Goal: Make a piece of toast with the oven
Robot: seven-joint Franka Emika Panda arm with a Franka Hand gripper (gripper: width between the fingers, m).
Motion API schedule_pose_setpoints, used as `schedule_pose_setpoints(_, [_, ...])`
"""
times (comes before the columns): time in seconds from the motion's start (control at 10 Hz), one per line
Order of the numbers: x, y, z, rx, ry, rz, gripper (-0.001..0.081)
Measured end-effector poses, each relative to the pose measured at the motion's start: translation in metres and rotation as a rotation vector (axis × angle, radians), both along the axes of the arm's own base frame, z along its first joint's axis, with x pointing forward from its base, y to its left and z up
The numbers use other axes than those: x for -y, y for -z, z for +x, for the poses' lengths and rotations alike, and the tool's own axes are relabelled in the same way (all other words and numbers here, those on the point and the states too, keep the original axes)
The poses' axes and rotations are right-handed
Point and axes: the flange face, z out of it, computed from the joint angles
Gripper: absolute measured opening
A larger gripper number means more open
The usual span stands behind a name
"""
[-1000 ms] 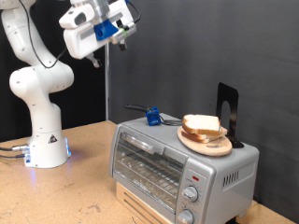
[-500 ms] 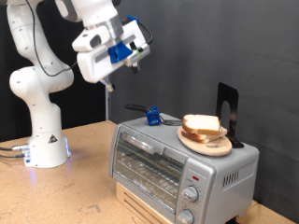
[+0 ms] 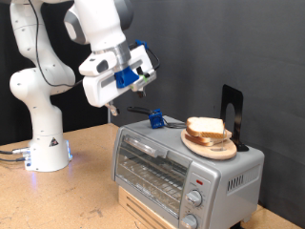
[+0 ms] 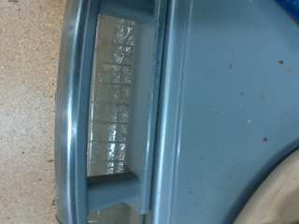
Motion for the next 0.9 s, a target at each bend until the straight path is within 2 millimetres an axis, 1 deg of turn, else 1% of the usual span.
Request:
schedule_pose_setpoints(0.1, [-0.002, 0.004, 0.000, 0.000, 0.032, -0.002, 0.0809])
schedule_pose_setpoints(0.2, [-0.002, 0.004, 0.000, 0.002, 0.022, -0.002, 0.0809])
schedule_pose_setpoints(0.4, [-0.003, -0.001, -0.007, -0.018, -0.070, 0.025, 0.0809])
schedule_pose_setpoints(0.5, [-0.003, -0.004, -0.011, -0.033, -0.081, 0.032, 0.0809])
schedule_pose_setpoints(0.6, [-0.004, 0.000, -0.013, -0.044, -0.074, 0.022, 0.0809])
schedule_pose_setpoints(0.9, [-0.007, 0.027, -0.016, -0.042, -0.033, -0.026, 0.0809])
